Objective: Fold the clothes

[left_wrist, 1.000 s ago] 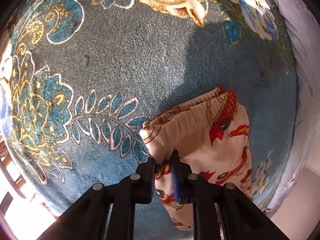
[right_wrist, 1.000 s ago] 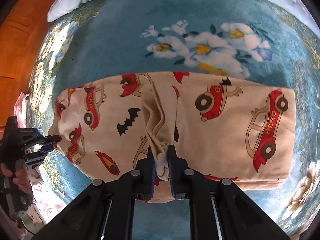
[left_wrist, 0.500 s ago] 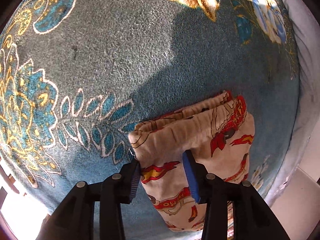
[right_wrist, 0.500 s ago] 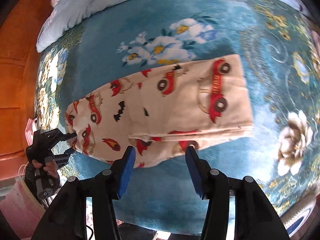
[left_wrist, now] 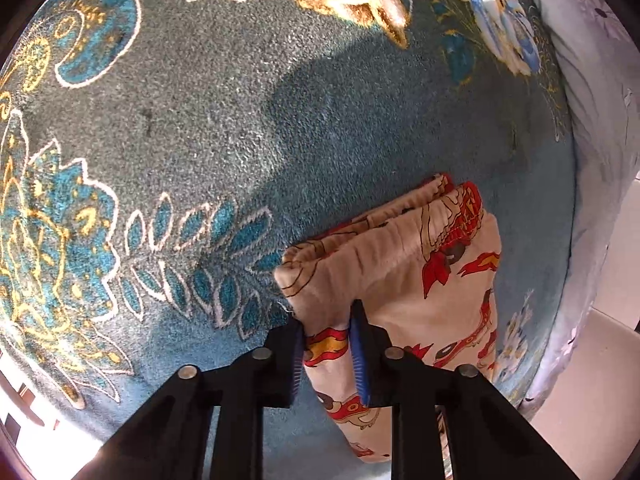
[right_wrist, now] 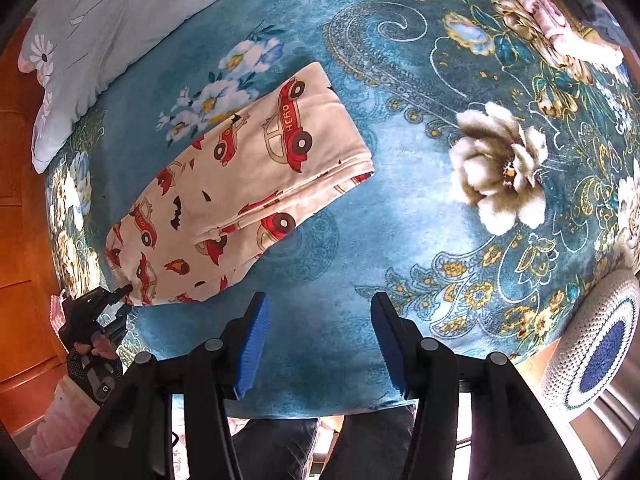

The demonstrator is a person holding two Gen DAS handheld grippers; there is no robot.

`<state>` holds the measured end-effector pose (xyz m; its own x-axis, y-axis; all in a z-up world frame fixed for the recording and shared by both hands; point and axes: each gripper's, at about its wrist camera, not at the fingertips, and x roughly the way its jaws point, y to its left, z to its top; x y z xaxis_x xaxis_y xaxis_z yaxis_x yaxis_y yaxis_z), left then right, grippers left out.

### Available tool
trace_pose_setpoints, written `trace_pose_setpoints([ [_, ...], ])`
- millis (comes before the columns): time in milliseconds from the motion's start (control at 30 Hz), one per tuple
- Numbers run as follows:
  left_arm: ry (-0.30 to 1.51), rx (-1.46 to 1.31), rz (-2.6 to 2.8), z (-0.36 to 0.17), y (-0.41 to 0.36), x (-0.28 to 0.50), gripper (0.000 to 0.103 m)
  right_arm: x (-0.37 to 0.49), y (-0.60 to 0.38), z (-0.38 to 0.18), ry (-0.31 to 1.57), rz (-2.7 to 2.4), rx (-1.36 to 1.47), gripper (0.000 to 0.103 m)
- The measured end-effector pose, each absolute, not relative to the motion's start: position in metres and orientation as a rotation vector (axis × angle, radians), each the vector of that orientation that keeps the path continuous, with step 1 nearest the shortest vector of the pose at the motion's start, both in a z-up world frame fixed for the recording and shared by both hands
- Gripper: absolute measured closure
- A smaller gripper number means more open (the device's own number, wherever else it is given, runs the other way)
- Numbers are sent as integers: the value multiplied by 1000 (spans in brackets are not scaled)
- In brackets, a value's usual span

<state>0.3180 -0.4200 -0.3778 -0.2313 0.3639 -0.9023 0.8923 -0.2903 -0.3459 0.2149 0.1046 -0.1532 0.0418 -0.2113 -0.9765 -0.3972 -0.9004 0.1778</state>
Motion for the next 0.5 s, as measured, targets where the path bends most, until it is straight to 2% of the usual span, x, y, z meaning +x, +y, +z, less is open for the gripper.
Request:
trace_pose_setpoints([
  [67,1480,1571,-1577,-371,-417,321,91,219,102,-153,640,1978,-2174,50],
  [233,1431,1543,-1679,-341,-405,326,92,220,103,-152,647,1994,-2192,50],
  [400,1328,1513,-1869,-288,-374,314,93,214,116,-154,680,2020,-2202,50],
  [500,1207,1520,-2032,-250,-341,290,93,206,127,-158,704,2043,-2220,50],
])
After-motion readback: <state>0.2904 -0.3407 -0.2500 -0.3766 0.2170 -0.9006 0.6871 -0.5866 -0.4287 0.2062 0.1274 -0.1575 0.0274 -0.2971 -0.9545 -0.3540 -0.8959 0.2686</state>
